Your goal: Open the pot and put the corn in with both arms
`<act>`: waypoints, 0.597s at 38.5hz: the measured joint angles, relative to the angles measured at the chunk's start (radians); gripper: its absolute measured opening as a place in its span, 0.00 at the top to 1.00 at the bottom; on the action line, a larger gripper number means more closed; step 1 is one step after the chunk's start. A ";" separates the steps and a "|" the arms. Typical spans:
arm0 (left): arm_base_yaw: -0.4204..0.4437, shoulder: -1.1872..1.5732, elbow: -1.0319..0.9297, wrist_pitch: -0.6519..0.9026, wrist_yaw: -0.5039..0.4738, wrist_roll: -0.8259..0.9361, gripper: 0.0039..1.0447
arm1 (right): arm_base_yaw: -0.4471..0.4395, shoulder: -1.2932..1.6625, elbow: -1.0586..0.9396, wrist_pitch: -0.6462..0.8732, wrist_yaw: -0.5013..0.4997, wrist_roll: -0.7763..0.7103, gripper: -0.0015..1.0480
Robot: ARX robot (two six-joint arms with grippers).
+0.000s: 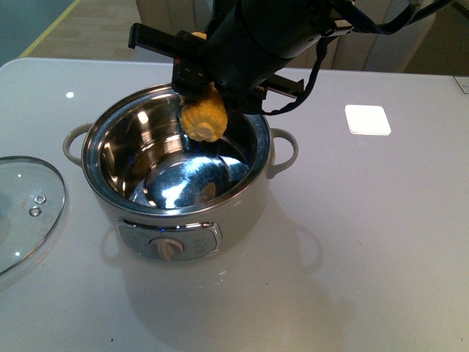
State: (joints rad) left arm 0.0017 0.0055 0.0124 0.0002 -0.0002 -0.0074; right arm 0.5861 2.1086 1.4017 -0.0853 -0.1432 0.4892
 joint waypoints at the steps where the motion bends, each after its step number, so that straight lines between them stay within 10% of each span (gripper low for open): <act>1: 0.000 0.000 0.000 0.000 0.000 0.000 0.06 | 0.004 0.007 0.010 -0.006 -0.005 0.008 0.78; 14: 0.000 0.000 0.000 0.000 0.000 0.000 0.06 | 0.034 0.080 0.096 -0.070 -0.006 0.034 0.77; 23: 0.000 0.000 0.000 0.000 0.000 0.000 0.06 | 0.050 0.109 0.103 -0.087 0.001 0.034 0.46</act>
State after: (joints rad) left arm 0.0017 0.0055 0.0124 0.0002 -0.0002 -0.0074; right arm 0.6365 2.2177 1.5043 -0.1726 -0.1421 0.5232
